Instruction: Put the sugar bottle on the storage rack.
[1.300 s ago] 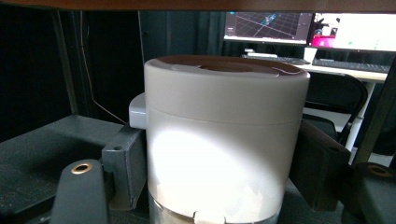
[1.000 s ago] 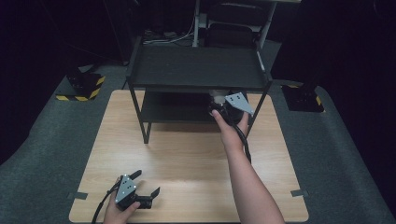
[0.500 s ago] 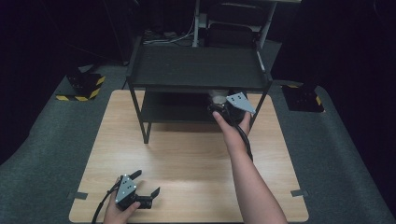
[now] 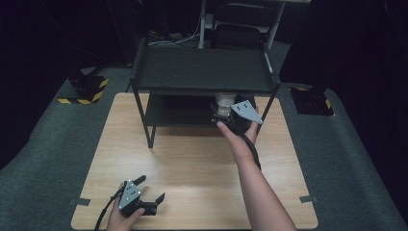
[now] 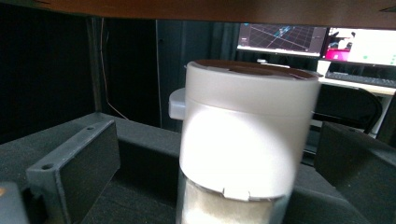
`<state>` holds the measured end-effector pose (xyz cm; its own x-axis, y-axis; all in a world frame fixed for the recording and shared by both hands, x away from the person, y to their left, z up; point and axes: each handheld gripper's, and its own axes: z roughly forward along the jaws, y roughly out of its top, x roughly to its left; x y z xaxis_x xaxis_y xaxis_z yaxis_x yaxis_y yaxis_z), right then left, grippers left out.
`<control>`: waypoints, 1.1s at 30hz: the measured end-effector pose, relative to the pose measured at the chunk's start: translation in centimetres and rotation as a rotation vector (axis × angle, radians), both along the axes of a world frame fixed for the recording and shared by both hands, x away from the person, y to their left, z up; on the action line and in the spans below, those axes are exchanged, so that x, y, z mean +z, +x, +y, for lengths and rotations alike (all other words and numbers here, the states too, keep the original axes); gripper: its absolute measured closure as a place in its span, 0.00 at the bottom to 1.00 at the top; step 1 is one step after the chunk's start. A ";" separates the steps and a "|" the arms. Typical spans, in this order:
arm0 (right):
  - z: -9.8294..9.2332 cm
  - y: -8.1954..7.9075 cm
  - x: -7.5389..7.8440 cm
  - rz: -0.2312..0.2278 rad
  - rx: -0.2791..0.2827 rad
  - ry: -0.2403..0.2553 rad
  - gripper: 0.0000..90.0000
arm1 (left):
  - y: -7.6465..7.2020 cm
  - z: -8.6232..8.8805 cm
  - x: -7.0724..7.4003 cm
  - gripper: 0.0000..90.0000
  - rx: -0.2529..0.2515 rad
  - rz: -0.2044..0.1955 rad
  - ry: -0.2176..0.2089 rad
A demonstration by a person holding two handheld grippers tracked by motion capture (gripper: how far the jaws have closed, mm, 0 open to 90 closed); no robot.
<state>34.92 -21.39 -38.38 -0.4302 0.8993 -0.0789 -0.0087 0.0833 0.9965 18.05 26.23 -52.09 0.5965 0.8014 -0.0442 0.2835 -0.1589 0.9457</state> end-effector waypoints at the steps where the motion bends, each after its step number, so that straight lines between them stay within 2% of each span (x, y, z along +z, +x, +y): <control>1: -0.1 -0.1 0.0 0.003 0.000 0.003 0.00 | 0.0 0.0 0.0 0.01 0.000 0.000 0.000; 18: -2.1 -3.2 -1.5 -0.017 0.052 0.006 0.00 | 0.0 -0.1 0.1 0.01 -0.002 0.000 0.010; 33: -4.8 -7.3 -4.8 -0.011 0.100 0.011 0.00 | -0.1 -0.2 0.1 0.01 -0.001 -0.006 0.014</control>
<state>27.63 -26.17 -43.16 -0.5170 0.8528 -0.0742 -0.0270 0.0704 0.9972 17.99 26.07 -52.02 0.5976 0.8012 -0.0293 0.2777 -0.1726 0.9450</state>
